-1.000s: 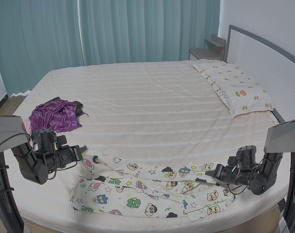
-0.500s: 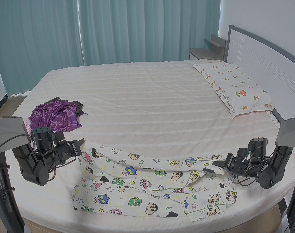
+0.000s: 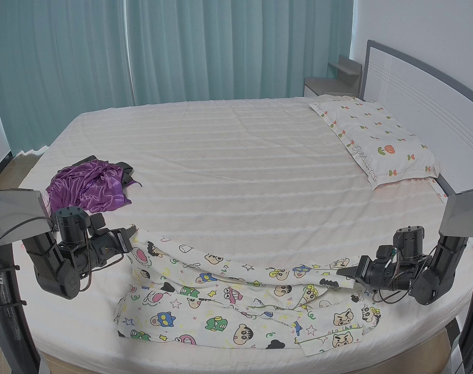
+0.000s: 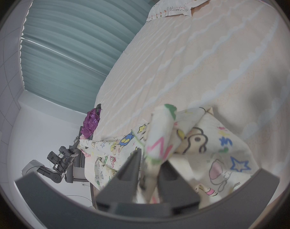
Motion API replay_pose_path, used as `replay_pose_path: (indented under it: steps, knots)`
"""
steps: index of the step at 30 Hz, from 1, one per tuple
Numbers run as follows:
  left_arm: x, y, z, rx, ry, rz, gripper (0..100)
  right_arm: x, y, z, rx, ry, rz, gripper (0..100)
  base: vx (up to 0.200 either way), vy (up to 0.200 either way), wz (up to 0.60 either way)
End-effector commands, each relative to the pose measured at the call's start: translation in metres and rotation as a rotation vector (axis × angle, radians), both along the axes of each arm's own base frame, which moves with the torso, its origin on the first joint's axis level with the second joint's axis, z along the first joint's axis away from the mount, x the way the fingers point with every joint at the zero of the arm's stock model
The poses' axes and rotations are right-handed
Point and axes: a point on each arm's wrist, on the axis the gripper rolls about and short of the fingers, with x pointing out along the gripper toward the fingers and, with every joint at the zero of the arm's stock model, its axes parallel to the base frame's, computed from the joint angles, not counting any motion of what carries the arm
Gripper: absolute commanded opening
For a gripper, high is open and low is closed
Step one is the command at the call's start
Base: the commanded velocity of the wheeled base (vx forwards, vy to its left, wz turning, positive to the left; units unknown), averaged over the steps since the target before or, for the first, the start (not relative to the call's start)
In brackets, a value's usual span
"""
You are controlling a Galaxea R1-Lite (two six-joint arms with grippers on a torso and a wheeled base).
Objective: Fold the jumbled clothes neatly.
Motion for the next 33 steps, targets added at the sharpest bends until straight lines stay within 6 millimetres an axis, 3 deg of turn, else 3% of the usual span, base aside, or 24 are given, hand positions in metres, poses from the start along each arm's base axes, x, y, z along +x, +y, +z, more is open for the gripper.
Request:
replay_pose_path:
  steps: [1, 7, 18, 33]
  knots:
    - [-0.001, 0.0, -0.002, 0.0, 0.008, 0.001, 0, 0.0, 0.001, 0.0, -0.002, 0.001, 0.0, 100, 0.0, 0.0, 0.0]
    - [0.0, 0.0, -0.001, 0.0, 0.004, 0.001, 0, -0.009, 0.0, 0.001, -0.003, 0.016, 0.004, 100, 0.0, 0.0, 0.0]
    - [-0.002, 0.0, -0.003, 0.0, 0.012, 0.001, 0, -0.019, 0.019, 0.017, 0.03, -0.004, 0.06, 100, 0.0, 0.0, 0.0]
    - [-0.002, 0.0, -0.003, 0.0, 0.015, 0.001, 0, 0.003, 0.025, 0.01, 0.054, 0.004, 0.026, 100, 0.0, 0.0, 0.0]
